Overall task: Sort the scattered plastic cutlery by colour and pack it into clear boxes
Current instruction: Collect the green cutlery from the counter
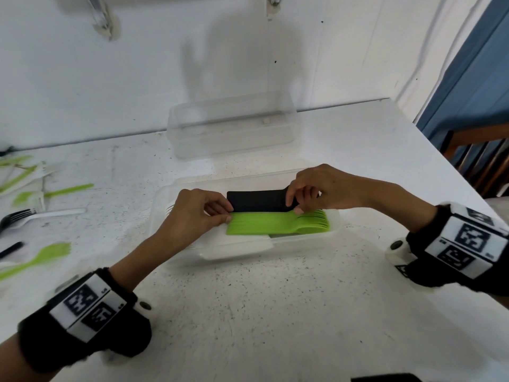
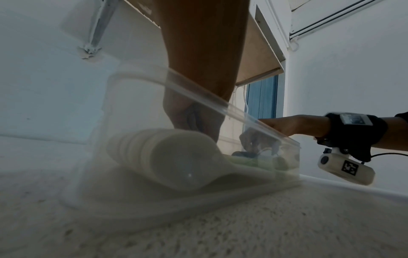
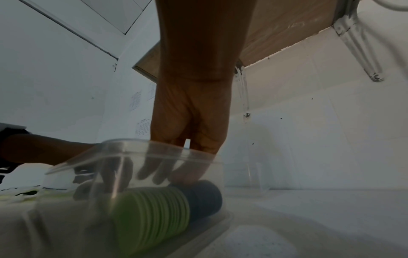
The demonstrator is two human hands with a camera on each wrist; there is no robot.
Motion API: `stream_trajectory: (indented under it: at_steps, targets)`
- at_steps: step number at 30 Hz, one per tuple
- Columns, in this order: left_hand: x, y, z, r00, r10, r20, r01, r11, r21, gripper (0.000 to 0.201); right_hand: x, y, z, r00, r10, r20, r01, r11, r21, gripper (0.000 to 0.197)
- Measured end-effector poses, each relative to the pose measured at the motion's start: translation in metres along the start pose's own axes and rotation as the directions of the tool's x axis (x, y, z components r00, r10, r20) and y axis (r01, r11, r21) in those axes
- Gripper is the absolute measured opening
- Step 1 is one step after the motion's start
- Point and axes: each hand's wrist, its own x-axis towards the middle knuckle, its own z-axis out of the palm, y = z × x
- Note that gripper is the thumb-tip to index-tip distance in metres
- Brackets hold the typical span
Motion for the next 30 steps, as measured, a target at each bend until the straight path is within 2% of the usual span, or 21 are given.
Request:
stream_trajectory:
  at_steps: [2, 4, 6, 8, 10, 13, 15, 18, 22, 30]
  targets:
    - [0.001, 0.0, -0.001, 1.0, 0.014, 0.012, -0.014, 1.0, 0.022, 0.014, -0.001, -0.002, -0.001, 0.998, 0.015, 0.057, -0.012, 0.998, -0.066, 0.036]
    - [0.002, -0.001, -0.002, 0.999, 0.032, 0.001, -0.032, 0.996, 0.088, 0.013, -0.002, -0.004, 0.002, 0.993, 0.033, 0.116, -0.006, 0.974, -0.229, 0.051]
    - [0.004, 0.001, 0.0, 0.996, 0.079, -0.042, -0.072, 0.985, 0.16, 0.011, -0.003, -0.005, 0.01, 0.993, 0.028, 0.112, 0.023, 0.901, -0.432, 0.053]
    - [0.008, 0.005, 0.004, 0.98, 0.188, -0.062, -0.174, 0.967, 0.188, 0.018, -0.004, -0.004, 0.017, 0.998, -0.024, 0.056, 0.05, 0.842, -0.538, 0.046]
    - [0.012, 0.007, 0.011, 0.958, 0.286, -0.032, -0.27, 0.932, 0.242, 0.03, -0.005, -0.004, 0.021, 0.999, -0.036, 0.015, 0.039, 0.838, -0.544, 0.044]
    - [0.016, 0.009, 0.016, 0.943, 0.332, -0.016, -0.307, 0.89, 0.336, 0.043, -0.005, -0.005, 0.022, 1.0, -0.024, -0.007, 0.016, 0.836, -0.549, 0.045]
    - [0.015, 0.008, 0.014, 0.948, 0.317, 0.01, -0.3, 0.889, 0.346, 0.057, -0.005, -0.005, 0.023, 0.999, -0.035, -0.033, 0.011, 0.837, -0.547, 0.043]
    - [0.013, 0.004, 0.011, 0.957, 0.245, 0.157, -0.282, 0.914, 0.292, 0.082, -0.005, -0.006, 0.024, 0.996, -0.046, -0.075, -0.001, 0.843, -0.537, 0.04]
    - [0.013, -0.001, 0.012, 0.933, 0.272, 0.237, -0.329, 0.91, 0.253, 0.081, -0.004, -0.006, 0.027, 0.995, -0.029, -0.096, -0.026, 0.851, -0.524, 0.039]
    - [0.013, 0.003, 0.014, 0.921, 0.316, 0.229, -0.377, 0.87, 0.317, 0.076, -0.004, -0.007, 0.027, 0.996, 0.01, -0.089, -0.054, 0.859, -0.509, 0.042]
